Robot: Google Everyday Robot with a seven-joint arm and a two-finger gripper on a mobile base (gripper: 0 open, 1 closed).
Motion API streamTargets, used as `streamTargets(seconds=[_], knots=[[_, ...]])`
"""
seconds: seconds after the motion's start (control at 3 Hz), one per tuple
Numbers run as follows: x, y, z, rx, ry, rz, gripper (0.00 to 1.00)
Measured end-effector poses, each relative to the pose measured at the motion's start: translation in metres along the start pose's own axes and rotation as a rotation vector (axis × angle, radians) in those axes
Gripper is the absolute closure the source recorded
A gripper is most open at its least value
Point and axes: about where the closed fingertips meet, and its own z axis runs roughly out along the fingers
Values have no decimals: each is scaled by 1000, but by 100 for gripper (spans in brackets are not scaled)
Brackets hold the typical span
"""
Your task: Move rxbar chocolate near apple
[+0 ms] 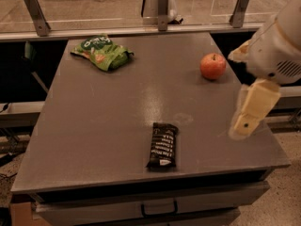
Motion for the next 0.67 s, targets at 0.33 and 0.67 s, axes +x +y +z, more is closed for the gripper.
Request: streamTargets(seconds=[0.33, 0.67], knots=[[-35, 29, 44, -71, -53, -56, 0], [-56, 52, 87, -123, -78, -85, 0]])
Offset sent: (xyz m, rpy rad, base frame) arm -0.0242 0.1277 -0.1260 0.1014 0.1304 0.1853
